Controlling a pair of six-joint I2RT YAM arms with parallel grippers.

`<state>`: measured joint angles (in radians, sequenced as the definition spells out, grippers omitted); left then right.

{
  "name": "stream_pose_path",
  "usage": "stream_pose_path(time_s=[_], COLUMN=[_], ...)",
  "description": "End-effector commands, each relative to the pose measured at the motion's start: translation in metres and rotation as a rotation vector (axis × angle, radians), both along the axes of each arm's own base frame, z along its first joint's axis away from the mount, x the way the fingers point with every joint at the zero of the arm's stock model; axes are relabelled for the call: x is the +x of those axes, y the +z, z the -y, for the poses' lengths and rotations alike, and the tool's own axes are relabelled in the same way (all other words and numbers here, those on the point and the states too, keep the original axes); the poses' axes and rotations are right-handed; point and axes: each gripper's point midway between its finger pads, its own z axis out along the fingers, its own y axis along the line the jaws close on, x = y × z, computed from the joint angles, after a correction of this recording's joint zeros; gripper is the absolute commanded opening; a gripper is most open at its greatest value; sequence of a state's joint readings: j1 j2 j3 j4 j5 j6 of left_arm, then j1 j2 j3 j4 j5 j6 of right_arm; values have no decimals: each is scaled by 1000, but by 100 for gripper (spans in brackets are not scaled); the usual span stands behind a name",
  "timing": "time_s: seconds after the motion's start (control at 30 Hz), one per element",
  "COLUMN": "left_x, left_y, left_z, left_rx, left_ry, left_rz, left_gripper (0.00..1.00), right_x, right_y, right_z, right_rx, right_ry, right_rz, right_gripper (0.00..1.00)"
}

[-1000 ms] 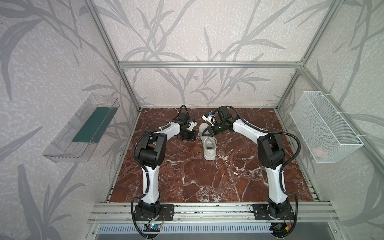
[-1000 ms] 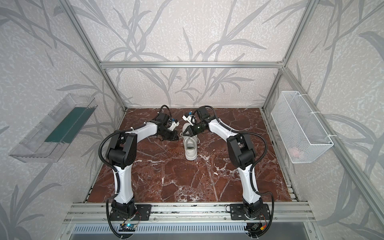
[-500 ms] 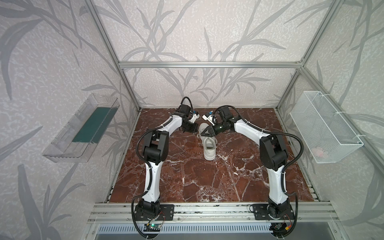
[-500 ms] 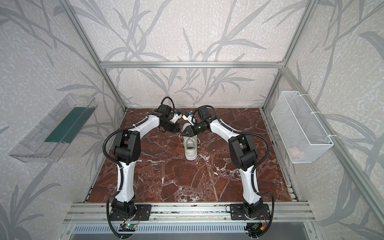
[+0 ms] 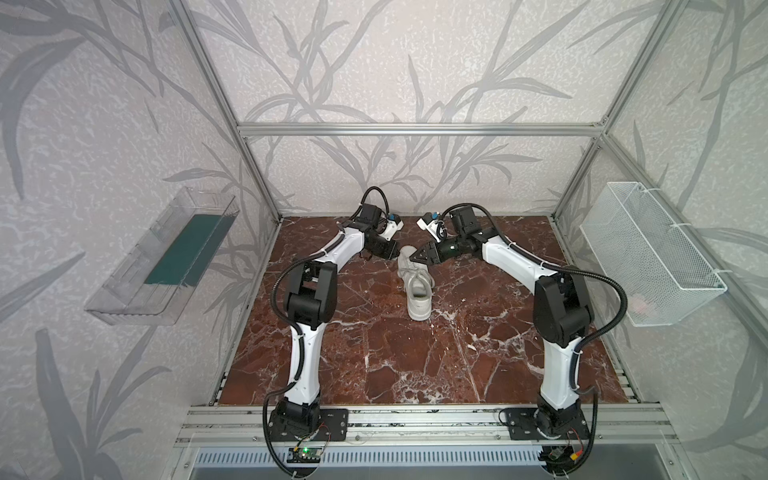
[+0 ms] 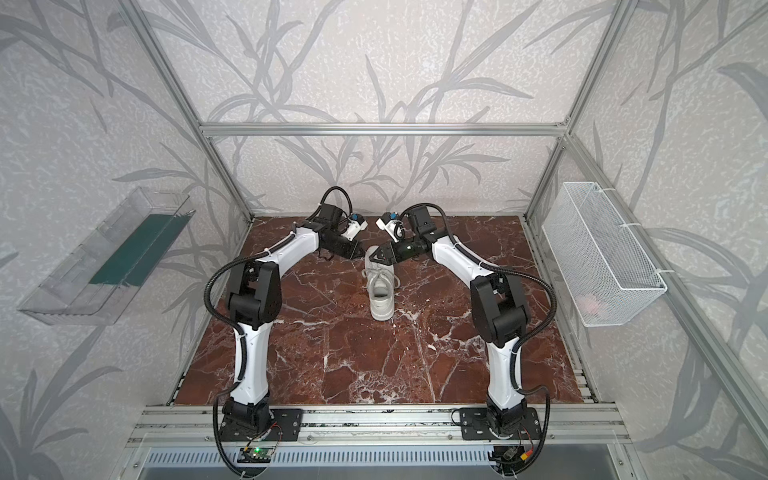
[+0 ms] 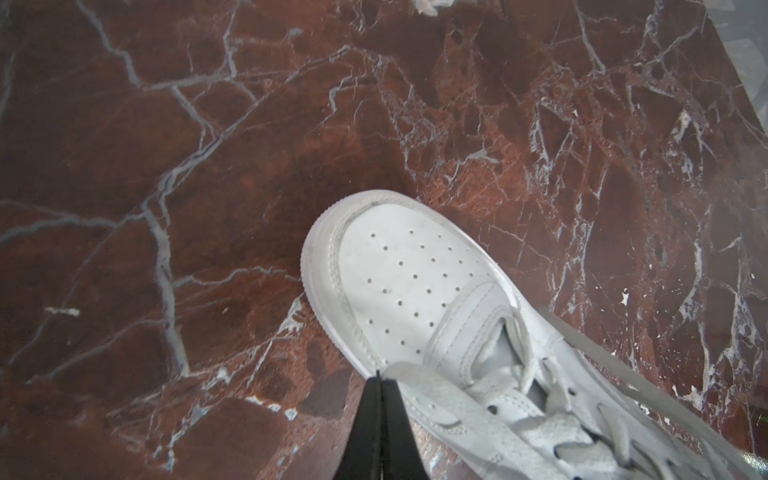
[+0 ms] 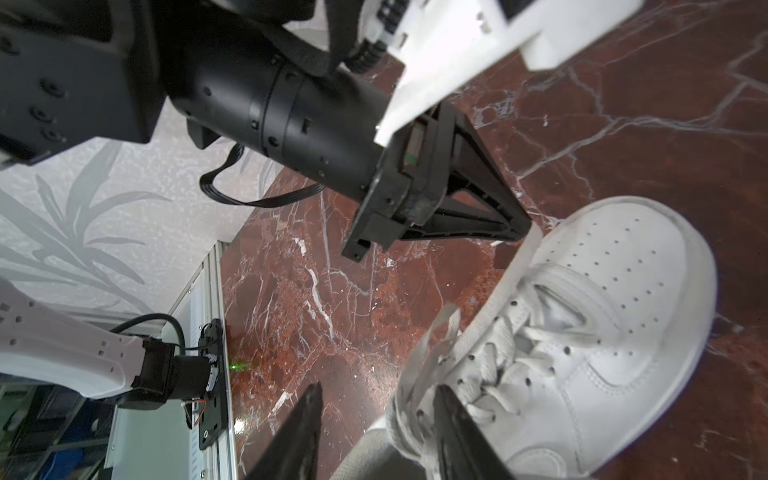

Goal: Tie the shoes

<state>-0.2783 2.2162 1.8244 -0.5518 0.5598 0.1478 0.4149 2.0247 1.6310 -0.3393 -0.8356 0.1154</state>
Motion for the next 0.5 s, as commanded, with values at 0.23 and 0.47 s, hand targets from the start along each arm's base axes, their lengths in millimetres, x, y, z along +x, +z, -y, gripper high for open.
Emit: stream_pose_path(time_s=[0.23,0.47], left_x=[7,1], left_y=[88,100], left_z=[34,41], left_rx=[-150,-175], left_ry=[-110,-134], left_rz=[207,220], left_gripper=[0,0], right_x=[26,40], right_y=[-10,-21], right_z=[7,-2], right_rx=[4,53], right_ry=[-105,-120], right_rz=[-36,-82], right_gripper=[46,46])
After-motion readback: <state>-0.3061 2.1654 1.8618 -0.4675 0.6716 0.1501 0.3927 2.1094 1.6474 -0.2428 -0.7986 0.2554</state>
